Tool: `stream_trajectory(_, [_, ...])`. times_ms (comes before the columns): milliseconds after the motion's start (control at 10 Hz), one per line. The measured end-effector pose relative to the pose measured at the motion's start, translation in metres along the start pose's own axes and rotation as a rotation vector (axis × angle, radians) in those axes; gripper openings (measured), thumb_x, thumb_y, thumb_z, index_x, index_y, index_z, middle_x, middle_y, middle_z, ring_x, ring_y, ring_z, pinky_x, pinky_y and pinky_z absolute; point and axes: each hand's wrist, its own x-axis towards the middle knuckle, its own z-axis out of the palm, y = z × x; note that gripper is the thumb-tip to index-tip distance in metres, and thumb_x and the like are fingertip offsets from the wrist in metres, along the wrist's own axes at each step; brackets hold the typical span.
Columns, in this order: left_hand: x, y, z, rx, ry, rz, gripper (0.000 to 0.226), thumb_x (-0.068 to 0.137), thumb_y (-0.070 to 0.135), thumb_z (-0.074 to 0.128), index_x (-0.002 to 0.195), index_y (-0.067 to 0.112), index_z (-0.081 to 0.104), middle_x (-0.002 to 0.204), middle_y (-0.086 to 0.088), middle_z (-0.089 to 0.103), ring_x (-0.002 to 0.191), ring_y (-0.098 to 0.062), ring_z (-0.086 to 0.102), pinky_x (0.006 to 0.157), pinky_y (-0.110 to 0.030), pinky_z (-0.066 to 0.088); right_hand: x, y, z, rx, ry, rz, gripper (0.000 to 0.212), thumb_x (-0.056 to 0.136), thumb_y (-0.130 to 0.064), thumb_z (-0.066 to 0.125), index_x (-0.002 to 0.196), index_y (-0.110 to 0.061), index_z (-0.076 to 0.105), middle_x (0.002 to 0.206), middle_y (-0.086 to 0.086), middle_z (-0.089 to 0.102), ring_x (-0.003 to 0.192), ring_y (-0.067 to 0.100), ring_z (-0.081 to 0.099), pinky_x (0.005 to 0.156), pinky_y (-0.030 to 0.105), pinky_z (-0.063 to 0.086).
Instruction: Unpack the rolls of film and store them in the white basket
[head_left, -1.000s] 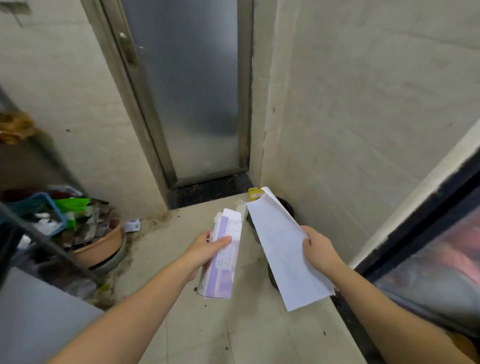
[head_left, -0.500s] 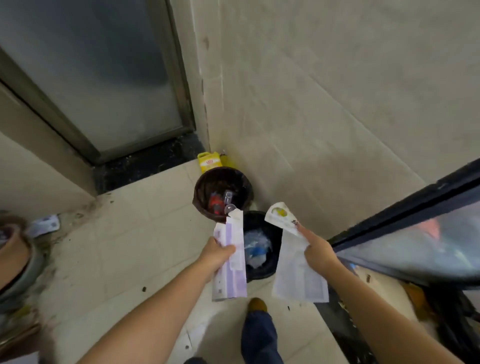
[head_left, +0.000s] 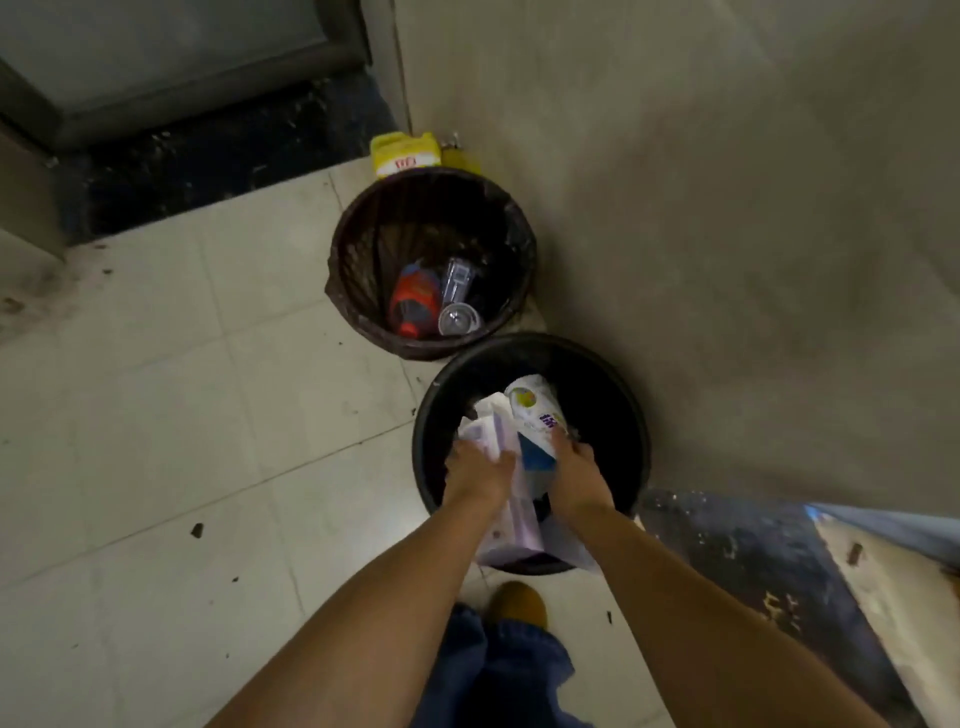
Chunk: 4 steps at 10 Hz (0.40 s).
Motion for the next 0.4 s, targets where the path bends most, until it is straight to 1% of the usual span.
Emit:
stream_trajectory(100, [0.033, -0.013, 0.019, 0.011, -0.023, -0.091, 0.080, 0.089, 0.050, 0.050, 0.147, 0.007, 0.017, 0.147, -0.021, 0.031, 0.129, -0.039, 0.040, 0.100, -0.042, 0.041, 0.028, 0.012, 0.026, -0.163, -0.128, 0.045, 0.066, 0.096, -0.014, 0.039, 0.150, -0.021, 0.002, 0.152, 0.021, 0.016, 0.127, 0.040, 0.041, 0.103, 0.046, 0.041])
stream_trajectory(200, [0.040, -0.019, 0.016, 0.093, -0.092, -0.111, 0.077, 0.091, 0.055, 0.039, 0.148, 0.007, 0.018, 0.149, -0.021, 0.029, 0.134, -0.037, 0.033, 0.107, -0.040, 0.032, 0.032, 0.018, 0.025, -0.234, -0.270, 0.044, 0.075, 0.096, -0.033, 0.044, 0.150, -0.020, -0.005, 0.156, 0.019, 0.001, 0.137, 0.043, 0.027, 0.112, 0.048, 0.031])
stream_trajectory(300, [0.019, -0.011, -0.015, 0.226, -0.115, -0.040, 0.064, 0.096, 0.049, 0.031, 0.143, 0.004, 0.033, 0.146, -0.022, 0.038, 0.131, -0.037, 0.038, 0.106, -0.036, 0.034, 0.014, 0.009, -0.004, -0.283, -0.353, 0.051, 0.076, 0.094, -0.047, 0.044, 0.151, -0.015, 0.007, 0.158, 0.018, 0.009, 0.139, 0.040, 0.025, 0.114, 0.045, 0.029])
stream_trajectory(400, [-0.029, 0.007, -0.065, 0.237, -0.192, 0.002, 0.049, 0.098, 0.038, 0.035, 0.128, 0.002, 0.050, 0.133, -0.021, 0.054, 0.119, -0.033, 0.052, 0.093, -0.033, 0.043, -0.021, -0.013, -0.049, -0.309, -0.403, -0.011, 0.057, 0.096, -0.038, 0.044, 0.140, -0.002, 0.037, 0.146, 0.020, 0.039, 0.131, 0.034, 0.041, 0.106, 0.035, 0.036])
